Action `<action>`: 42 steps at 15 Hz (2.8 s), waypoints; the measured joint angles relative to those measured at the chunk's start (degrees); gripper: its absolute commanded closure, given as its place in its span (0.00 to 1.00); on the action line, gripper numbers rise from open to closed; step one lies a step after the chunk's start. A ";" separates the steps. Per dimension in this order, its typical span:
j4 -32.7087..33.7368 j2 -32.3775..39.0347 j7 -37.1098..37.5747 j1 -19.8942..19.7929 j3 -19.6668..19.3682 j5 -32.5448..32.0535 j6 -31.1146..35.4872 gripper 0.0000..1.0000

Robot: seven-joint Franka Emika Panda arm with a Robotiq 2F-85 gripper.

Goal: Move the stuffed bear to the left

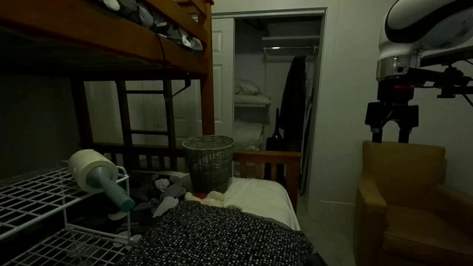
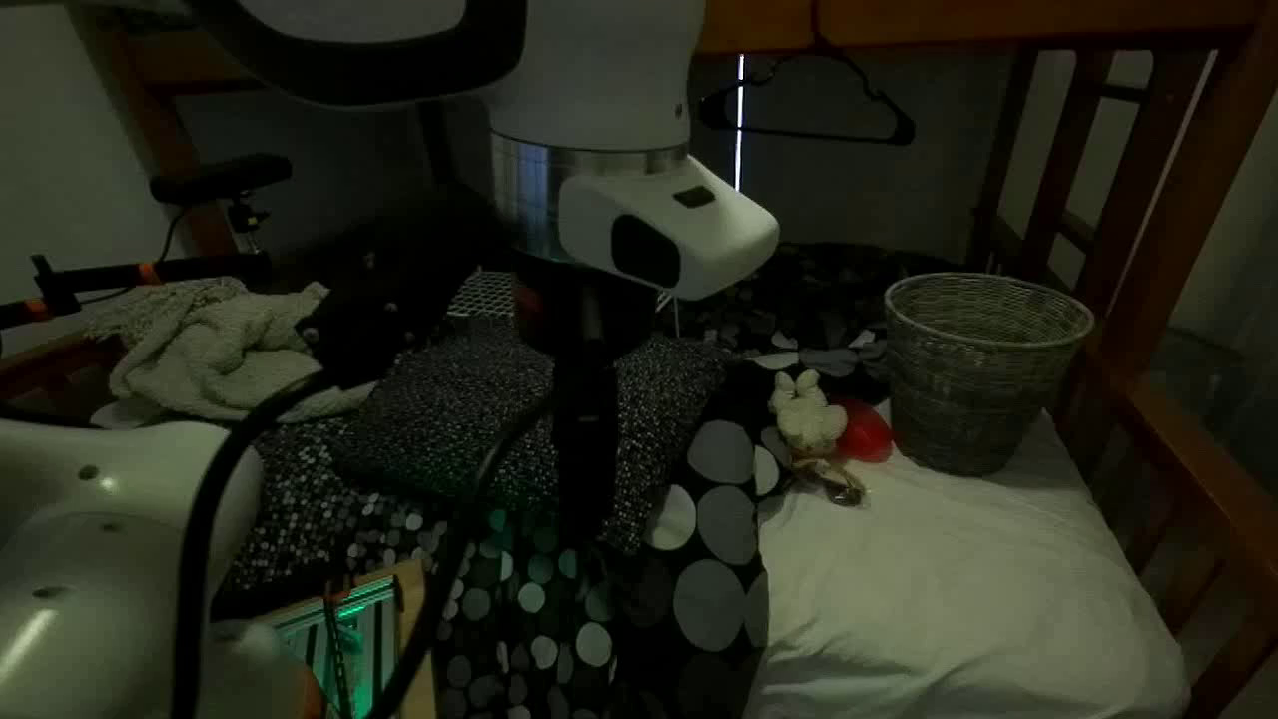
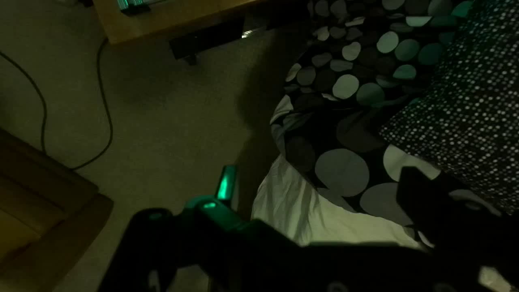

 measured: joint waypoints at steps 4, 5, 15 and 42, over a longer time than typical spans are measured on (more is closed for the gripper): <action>0.00 0.00 0.00 0.00 0.19 0.00 0.00 0.00; 0.00 0.00 0.00 0.00 0.19 0.00 0.00 0.00; -0.16 -0.64 -2.04 0.39 0.43 -0.15 5.05 0.00; 19.74 34.04 -29.92 14.31 5.66 -0.65 33.28 0.00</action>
